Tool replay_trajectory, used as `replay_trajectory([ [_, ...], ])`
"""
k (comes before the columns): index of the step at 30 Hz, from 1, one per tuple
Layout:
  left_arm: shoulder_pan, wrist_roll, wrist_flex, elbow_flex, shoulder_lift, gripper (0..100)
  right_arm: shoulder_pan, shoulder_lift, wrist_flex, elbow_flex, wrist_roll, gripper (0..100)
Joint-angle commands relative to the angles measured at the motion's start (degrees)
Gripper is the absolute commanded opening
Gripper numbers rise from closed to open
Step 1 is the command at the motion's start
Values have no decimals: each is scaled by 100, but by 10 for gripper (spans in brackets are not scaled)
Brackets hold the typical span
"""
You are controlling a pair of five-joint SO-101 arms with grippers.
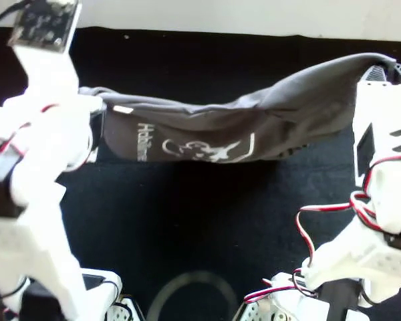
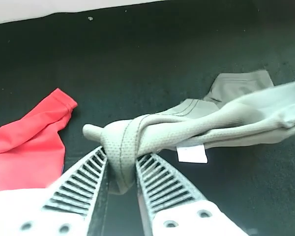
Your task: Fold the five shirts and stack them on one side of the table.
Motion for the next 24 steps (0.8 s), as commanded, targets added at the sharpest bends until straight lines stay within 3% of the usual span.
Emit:
replay_trajectory([
  [1, -101, 35, 0, 567, -453, 8, 101, 22, 22, -374, 26, 5],
  [7, -145, 26, -123, 1622, -1174, 8, 101, 22, 22, -1200, 26, 5],
  [10, -497, 26, -440, 1877, -1552, 8, 101, 22, 22, -1701, 35, 5],
  [16, -1103, 26, -782, 1921, -2237, 8, 101, 22, 13, -2387, 35, 5],
  [24, -1130, 26, -870, 1965, -2730, 8, 101, 22, -382, -2738, 44, 5],
])
